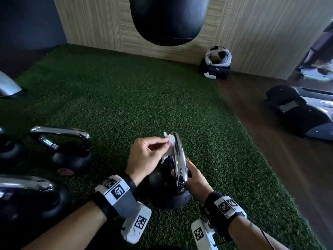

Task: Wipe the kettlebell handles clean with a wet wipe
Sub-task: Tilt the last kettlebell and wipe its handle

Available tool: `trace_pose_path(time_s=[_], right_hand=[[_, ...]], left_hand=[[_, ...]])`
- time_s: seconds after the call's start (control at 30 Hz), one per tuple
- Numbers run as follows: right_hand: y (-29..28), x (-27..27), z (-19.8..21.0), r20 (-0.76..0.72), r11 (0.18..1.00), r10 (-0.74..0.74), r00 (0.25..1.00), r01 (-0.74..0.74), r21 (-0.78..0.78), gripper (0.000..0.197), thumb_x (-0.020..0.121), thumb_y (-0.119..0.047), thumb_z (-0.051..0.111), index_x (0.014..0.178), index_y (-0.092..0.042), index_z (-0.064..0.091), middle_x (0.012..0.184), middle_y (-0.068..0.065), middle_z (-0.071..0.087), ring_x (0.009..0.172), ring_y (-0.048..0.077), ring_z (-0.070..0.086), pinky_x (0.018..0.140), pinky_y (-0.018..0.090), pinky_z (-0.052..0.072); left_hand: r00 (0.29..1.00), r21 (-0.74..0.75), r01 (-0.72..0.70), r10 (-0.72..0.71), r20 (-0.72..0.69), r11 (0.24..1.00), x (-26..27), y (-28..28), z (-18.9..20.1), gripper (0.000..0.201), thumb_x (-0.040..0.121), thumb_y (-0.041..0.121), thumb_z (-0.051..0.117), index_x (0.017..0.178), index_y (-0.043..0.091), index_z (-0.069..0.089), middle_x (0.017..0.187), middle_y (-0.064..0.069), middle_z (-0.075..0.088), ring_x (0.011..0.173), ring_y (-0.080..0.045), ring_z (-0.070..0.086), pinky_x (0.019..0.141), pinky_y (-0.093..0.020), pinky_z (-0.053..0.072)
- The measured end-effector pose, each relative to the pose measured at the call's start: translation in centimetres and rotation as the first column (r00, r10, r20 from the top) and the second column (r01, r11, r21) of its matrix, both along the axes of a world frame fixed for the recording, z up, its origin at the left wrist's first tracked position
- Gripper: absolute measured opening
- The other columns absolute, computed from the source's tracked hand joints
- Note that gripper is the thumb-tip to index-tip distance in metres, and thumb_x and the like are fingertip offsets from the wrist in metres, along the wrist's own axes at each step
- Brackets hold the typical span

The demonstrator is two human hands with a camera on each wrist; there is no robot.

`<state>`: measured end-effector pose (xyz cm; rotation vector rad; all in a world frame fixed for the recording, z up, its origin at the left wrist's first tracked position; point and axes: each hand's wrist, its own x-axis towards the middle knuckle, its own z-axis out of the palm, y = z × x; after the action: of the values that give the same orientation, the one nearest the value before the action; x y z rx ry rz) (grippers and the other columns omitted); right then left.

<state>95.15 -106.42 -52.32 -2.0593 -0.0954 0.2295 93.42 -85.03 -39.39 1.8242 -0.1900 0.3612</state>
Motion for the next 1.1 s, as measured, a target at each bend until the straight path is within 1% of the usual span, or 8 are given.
trace_pose_path(time_s=[0.07, 0.13, 0.33, 0.47, 0.63, 0.8, 0.97, 1.1], right_hand=[[0.1, -0.1, 0.4, -0.004, 1.000, 0.000, 1.000, 0.001, 0.029, 0.080, 0.073, -0.069, 0.080, 0.144, -0.056, 0.045, 0.152, -0.009, 0.053, 0.141, 0.015, 0.051, 0.117, 0.051, 0.042], [0.1, -0.3, 0.7, -0.014, 0.998, 0.003, 1.000, -0.002, 0.066, 0.076, 0.075, -0.061, 0.082, 0.142, -0.053, 0.049, 0.146, -0.008, 0.059, 0.135, 0.017, 0.057, 0.113, 0.051, 0.046], [0.1, -0.7, 1.5, -0.001, 0.990, 0.042, 0.999, -0.041, 0.133, 0.068, 0.080, -0.041, 0.081, 0.141, -0.045, 0.053, 0.134, -0.006, 0.066, 0.123, 0.019, 0.066, 0.106, 0.053, 0.051], [0.3, -1.0, 2.0, -0.001, 0.987, 0.042, 0.999, -0.042, 0.155, 0.068, 0.080, -0.037, 0.081, 0.141, -0.042, 0.053, 0.132, -0.006, 0.068, 0.121, 0.017, 0.067, 0.104, 0.052, 0.053], [0.3, -1.0, 2.0, 0.008, 0.992, 0.049, 0.999, -0.049, 0.116, 0.070, 0.077, -0.039, 0.083, 0.140, -0.044, 0.053, 0.132, -0.006, 0.068, 0.121, 0.017, 0.066, 0.104, 0.053, 0.052], [0.4, -1.2, 2.3, 0.036, 0.995, 0.029, 0.999, -0.032, 0.089, 0.064, 0.080, -0.041, 0.080, 0.139, -0.040, 0.055, 0.129, -0.007, 0.069, 0.119, 0.015, 0.066, 0.104, 0.052, 0.053], [0.4, -1.2, 1.9, 0.040, 0.995, 0.013, 0.999, -0.016, 0.094, 0.055, 0.084, -0.040, 0.077, 0.136, -0.040, 0.057, 0.125, -0.006, 0.070, 0.116, 0.021, 0.068, 0.102, 0.055, 0.053], [0.5, -1.5, 2.4, 0.026, 0.996, 0.010, 1.000, -0.012, 0.090, 0.055, 0.083, -0.042, 0.078, 0.135, -0.040, 0.058, 0.123, -0.007, 0.071, 0.115, 0.020, 0.068, 0.102, 0.055, 0.053]], left_hand=[[0.997, 0.060, 0.014, -0.018, 0.071, 0.998, -0.1, 0.1, 0.6, 0.017, 0.086, 0.024, 0.082, 0.103, 0.020, 0.082, 0.098, 0.016, 0.079, 0.086, 0.000, 0.075, 0.075, -0.024, 0.061], [0.998, 0.075, 0.025, -0.029, 0.052, 0.997, 0.4, 0.1, 1.1, 0.019, 0.086, 0.022, 0.082, 0.105, 0.020, 0.082, 0.096, 0.015, 0.079, 0.087, 0.004, 0.074, 0.076, -0.014, 0.057], [0.937, -0.131, 0.199, -0.228, -0.266, 0.971, -2.8, 0.9, 0.4, 0.019, 0.079, 0.021, 0.086, 0.097, 0.015, 0.081, 0.090, 0.005, 0.081, 0.084, -0.014, 0.077, 0.074, -0.021, 0.059], [0.895, -0.234, 0.292, -0.351, -0.274, 0.927, -4.4, 1.1, -0.4, 0.019, 0.079, 0.012, 0.087, 0.096, 0.007, 0.080, 0.091, -0.003, 0.081, 0.084, -0.019, 0.078, 0.073, -0.025, 0.061], [0.920, -0.072, 0.358, -0.365, -0.141, 0.931, -5.6, 1.2, -2.8, 0.019, 0.083, 0.016, 0.085, 0.099, 0.009, 0.080, 0.099, 0.003, 0.081, 0.090, -0.018, 0.078, 0.082, -0.035, 0.062], [0.952, 0.099, 0.306, -0.302, -0.057, 0.947, -6.4, 1.6, -3.3, 0.022, 0.078, 0.023, 0.089, 0.098, 0.015, 0.083, 0.096, 0.014, 0.080, 0.090, -0.002, 0.076, 0.082, -0.019, 0.058], [0.929, 0.207, 0.369, -0.363, -0.065, 0.906, -6.4, 1.5, -4.3, 0.018, 0.088, 0.028, 0.081, 0.101, 0.016, 0.083, 0.100, 0.011, 0.080, 0.088, 0.000, 0.075, 0.078, -0.030, 0.062], [0.926, 0.231, 0.377, -0.358, -0.121, 0.897, -5.9, 1.5, -4.1, 0.021, 0.086, 0.030, 0.083, 0.102, 0.018, 0.083, 0.101, 0.013, 0.079, 0.091, 0.003, 0.074, 0.084, -0.027, 0.061]])
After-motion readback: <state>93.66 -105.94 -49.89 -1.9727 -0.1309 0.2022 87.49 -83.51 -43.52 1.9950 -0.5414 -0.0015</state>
